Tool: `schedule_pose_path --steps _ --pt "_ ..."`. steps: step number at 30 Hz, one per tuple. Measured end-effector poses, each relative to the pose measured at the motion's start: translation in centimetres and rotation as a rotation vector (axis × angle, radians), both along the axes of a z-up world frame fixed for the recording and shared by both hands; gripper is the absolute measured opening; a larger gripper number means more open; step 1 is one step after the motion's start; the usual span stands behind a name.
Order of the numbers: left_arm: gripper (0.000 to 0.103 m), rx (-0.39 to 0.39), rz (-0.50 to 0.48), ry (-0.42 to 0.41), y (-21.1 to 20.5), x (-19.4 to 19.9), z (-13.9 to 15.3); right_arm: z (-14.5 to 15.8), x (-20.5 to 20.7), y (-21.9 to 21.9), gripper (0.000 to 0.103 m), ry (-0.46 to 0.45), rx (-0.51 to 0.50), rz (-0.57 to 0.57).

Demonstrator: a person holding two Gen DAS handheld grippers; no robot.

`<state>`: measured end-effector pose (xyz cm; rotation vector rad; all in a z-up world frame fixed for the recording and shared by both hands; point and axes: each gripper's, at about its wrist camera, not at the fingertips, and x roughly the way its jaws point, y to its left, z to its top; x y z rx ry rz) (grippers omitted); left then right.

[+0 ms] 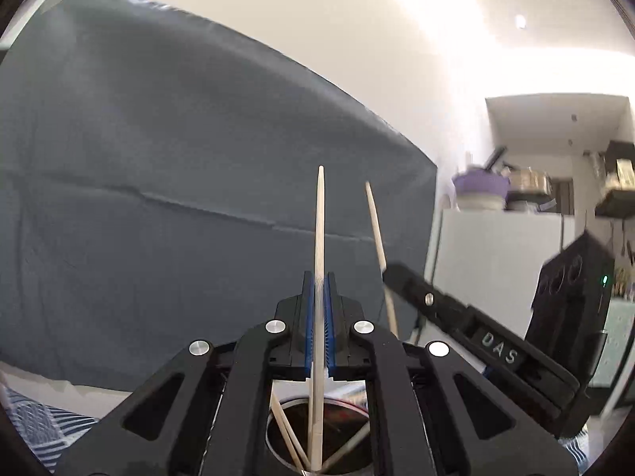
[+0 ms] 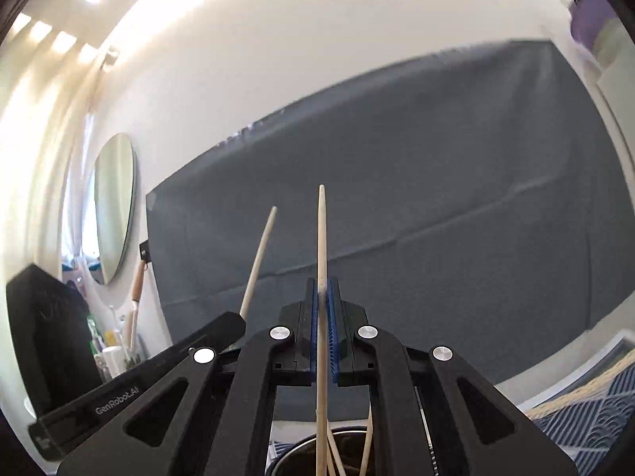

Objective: Organize utensils
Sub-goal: 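Lift the left tool's stick over the black holder while the right tool carries its stick there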

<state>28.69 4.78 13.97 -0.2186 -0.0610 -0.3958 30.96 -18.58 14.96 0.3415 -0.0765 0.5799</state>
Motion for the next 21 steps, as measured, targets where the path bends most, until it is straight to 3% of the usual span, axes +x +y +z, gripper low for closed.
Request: schedule_pose_path --steps 5,7,12,21 --pt "0.005 -0.138 -0.038 -0.02 0.9 1.8 -2.5 -0.8 1.3 -0.3 0.005 0.014 0.002 0.037" --pt "0.005 -0.102 -0.052 -0.007 0.4 2.2 -2.7 -0.9 1.4 0.0 0.005 0.0 -0.023 0.023" --pt "0.005 -0.11 -0.133 0.026 -0.6 2.6 -3.7 -1.8 2.5 1.4 0.005 0.027 -0.049 0.022" --pt "0.005 -0.1 -0.151 0.038 0.5 2.7 -4.6 -2.4 2.9 0.7 0.007 0.031 -0.067 0.018"
